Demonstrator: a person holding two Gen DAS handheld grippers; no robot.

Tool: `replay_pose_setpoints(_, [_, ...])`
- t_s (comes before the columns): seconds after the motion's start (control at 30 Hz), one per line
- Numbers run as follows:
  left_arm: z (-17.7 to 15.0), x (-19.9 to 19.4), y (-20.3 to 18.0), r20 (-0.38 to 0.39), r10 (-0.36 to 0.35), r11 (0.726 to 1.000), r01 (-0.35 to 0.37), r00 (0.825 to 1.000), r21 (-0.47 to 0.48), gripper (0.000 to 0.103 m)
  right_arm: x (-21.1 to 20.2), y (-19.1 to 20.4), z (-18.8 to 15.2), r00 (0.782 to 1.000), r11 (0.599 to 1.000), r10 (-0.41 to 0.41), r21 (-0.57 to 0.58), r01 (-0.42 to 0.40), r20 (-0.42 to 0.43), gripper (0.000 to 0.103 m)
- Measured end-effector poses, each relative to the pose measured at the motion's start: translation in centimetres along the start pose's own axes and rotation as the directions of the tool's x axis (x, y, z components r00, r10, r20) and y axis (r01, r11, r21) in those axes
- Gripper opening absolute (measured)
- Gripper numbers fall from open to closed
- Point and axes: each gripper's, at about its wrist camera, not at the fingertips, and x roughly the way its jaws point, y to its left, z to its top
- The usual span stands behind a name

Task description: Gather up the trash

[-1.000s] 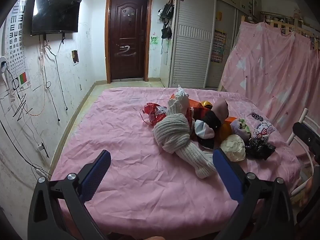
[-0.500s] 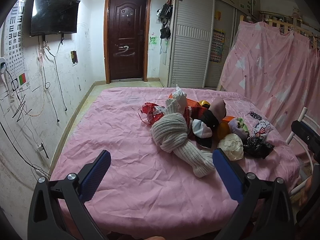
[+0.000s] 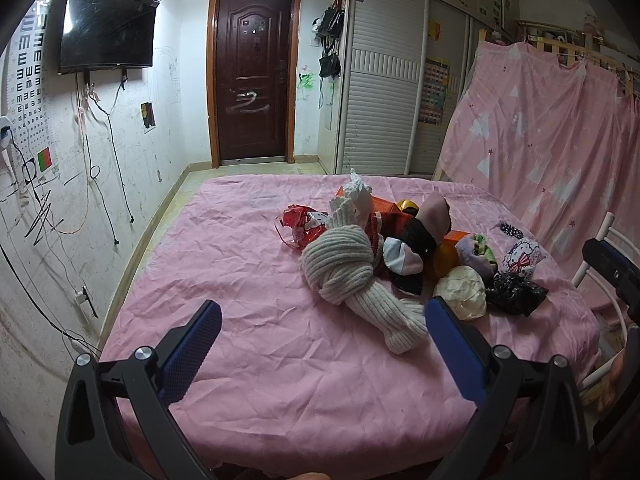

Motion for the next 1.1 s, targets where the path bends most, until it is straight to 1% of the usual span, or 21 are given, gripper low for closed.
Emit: replay_pose_setpoints(1.1, [-0.13, -0.25, -0.15, -0.001, 0.001, 1.000, -0.001, 1.000, 0.003, 0.094, -0.07, 0.06, -0.01, 1.000, 1.000, -0.002, -0.005, 0.002, 0.002, 0.098])
